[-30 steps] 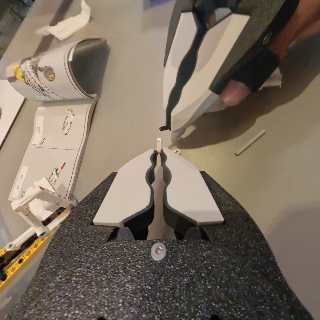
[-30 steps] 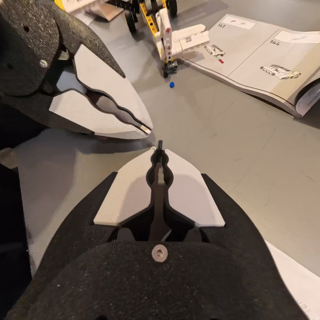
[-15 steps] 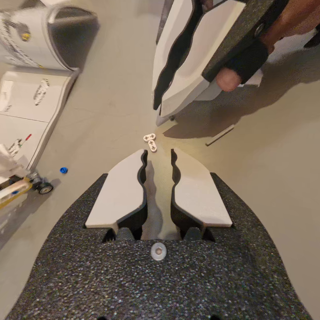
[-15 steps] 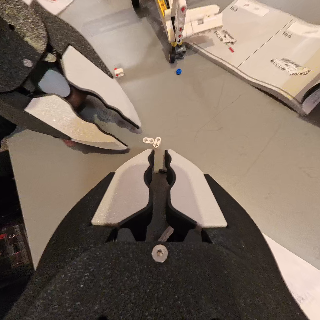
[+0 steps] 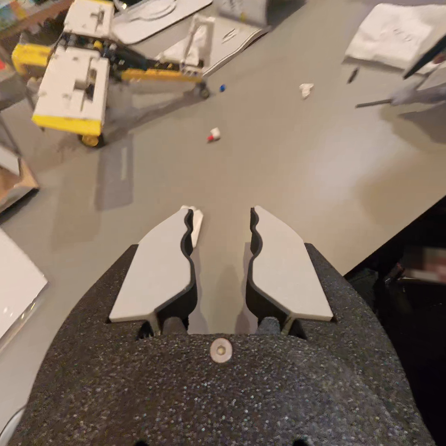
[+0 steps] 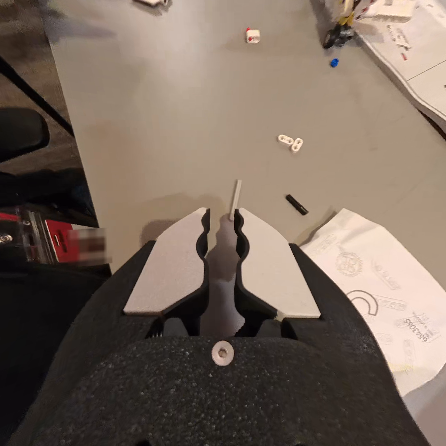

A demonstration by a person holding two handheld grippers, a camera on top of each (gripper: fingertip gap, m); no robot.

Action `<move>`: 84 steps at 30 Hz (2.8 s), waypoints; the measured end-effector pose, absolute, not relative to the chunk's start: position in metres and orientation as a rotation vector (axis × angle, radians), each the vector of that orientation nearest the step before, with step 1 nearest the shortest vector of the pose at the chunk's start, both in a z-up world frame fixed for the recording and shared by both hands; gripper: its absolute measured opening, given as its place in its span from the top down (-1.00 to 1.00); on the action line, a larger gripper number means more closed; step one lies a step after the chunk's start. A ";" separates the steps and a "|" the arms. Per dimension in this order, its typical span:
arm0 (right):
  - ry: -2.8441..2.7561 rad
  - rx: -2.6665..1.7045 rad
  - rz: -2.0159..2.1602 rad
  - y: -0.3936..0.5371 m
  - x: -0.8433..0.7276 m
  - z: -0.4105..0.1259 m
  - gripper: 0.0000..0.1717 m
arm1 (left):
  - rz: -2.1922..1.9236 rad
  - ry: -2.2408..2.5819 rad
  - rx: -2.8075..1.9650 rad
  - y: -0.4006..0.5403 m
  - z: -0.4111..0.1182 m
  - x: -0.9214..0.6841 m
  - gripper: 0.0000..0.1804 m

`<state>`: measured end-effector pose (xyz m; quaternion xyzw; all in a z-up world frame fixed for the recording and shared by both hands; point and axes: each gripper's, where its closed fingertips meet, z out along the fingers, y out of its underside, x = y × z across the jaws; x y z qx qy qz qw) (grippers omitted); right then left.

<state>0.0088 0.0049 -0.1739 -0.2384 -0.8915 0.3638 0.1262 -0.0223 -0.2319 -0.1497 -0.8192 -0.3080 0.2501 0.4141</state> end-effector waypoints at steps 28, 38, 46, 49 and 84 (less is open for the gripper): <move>-2.542 -0.607 0.923 -0.032 -0.019 -0.174 0.80 | 0.338 -0.563 -2.329 -0.175 -0.194 -0.023 0.62; -2.499 -0.722 1.013 -0.007 -0.012 -0.171 0.78 | 0.182 -0.306 -2.359 -0.091 -0.194 -0.027 0.61; -2.483 -0.638 1.050 -0.012 -0.014 -0.163 0.77 | 0.145 -0.392 -2.138 -0.111 -0.165 -0.029 0.52; -2.496 -0.605 1.075 -0.018 -0.021 -0.162 0.77 | 0.257 -0.528 -2.057 -0.138 -0.154 -0.056 0.52; -2.112 0.126 0.968 -0.040 -0.094 -0.133 0.74 | -0.441 -0.536 -1.940 -0.042 -0.148 -0.093 0.90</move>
